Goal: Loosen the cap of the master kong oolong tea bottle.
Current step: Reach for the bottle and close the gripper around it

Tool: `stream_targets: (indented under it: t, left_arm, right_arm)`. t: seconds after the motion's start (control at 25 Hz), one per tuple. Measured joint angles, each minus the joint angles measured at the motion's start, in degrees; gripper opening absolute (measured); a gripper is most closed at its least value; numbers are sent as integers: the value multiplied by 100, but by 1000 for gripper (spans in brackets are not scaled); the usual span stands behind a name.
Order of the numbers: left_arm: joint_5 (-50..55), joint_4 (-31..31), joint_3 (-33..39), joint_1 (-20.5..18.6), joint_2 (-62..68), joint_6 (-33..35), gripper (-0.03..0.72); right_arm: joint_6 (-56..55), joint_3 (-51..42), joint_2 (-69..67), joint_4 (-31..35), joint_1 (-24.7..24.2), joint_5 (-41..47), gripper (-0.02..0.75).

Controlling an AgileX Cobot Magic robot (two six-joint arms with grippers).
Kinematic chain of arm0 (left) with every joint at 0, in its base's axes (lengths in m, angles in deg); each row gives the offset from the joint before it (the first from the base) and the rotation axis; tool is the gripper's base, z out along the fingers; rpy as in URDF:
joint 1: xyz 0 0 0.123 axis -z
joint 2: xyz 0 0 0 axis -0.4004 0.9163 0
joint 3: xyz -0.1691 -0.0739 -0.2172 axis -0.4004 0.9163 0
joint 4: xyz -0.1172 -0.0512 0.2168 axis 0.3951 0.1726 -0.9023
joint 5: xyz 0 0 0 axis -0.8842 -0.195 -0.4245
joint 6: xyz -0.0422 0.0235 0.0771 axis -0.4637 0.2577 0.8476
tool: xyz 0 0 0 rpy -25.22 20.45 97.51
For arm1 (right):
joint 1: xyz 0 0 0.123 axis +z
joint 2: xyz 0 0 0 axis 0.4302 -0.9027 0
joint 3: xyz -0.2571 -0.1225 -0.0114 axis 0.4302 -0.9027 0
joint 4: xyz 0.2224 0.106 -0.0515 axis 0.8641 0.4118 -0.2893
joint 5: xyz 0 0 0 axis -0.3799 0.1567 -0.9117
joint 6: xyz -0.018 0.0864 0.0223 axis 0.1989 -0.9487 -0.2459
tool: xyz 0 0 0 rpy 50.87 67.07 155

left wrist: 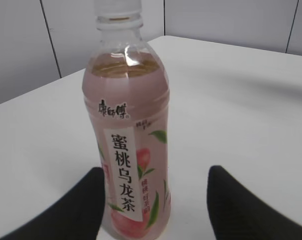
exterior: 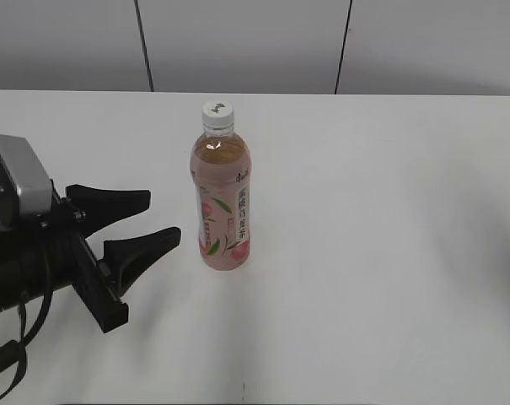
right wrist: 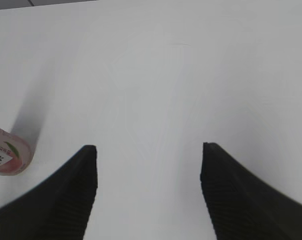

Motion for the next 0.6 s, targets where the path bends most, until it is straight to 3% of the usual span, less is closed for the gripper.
stream_targets:
  t: [0.6]
  left_arm:
    - [-135,198,-11,0,0,30,384]
  right_arm:
    - [0,0,0,13,0,0,493]
